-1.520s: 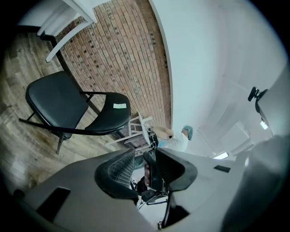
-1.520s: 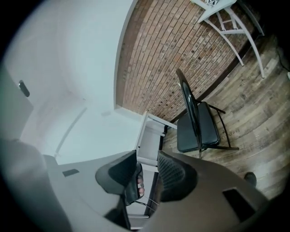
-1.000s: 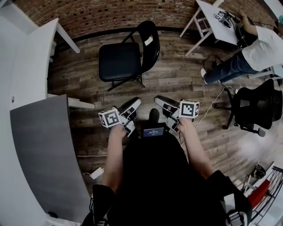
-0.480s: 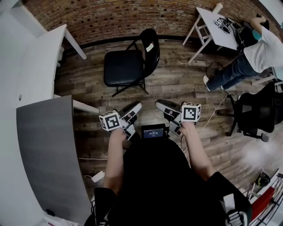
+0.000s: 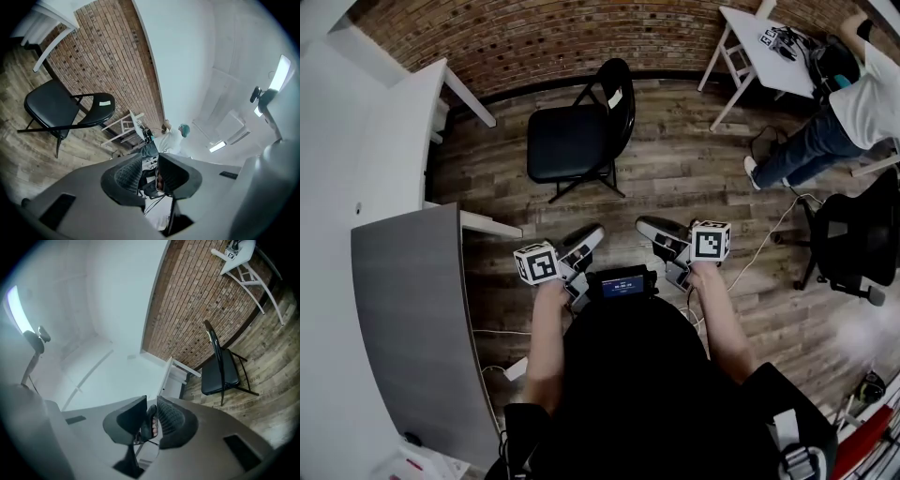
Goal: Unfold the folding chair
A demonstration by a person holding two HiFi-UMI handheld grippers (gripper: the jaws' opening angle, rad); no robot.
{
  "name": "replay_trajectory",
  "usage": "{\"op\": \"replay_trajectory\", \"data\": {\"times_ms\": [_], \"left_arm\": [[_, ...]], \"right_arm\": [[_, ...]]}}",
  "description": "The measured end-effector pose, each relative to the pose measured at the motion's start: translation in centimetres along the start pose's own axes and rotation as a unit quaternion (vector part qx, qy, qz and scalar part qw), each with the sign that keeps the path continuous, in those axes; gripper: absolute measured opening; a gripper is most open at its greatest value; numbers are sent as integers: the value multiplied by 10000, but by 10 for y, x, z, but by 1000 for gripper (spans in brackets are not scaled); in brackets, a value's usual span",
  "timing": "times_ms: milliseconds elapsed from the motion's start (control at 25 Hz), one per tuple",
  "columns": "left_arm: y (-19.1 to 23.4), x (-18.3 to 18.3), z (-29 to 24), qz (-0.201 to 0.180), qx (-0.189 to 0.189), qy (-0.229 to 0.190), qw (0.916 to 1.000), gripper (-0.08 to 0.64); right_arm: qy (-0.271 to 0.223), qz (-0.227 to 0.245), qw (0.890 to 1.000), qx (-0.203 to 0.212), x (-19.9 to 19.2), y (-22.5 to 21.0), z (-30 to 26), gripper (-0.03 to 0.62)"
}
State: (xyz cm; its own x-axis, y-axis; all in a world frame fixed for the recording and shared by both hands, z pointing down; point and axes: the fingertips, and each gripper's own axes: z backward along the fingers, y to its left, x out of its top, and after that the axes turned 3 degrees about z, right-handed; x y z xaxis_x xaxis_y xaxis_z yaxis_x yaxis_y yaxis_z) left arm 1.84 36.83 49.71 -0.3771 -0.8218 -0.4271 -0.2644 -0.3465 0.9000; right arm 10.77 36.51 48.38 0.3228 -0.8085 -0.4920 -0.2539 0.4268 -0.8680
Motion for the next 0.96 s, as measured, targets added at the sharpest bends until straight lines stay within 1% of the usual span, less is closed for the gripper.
{"op": "replay_trajectory", "data": {"times_ms": [160, 280, 720, 960], "left_arm": [[-2, -8, -7, -43, 57, 114, 9999, 123], [-3, -16, -13, -26, 42, 197, 9998, 123], [-1, -14, -21, 22, 205, 179, 9996, 121], [10, -11, -19, 35, 192, 116, 9997, 120]], "right_arm": [[37, -20, 9999, 144, -2, 2, 3, 64], [73, -35, 9998, 167, -1, -1, 8, 58], [367, 38, 9989, 277, 2, -5, 4, 54], [415, 65, 9985, 341, 3, -4, -2, 52]]}}
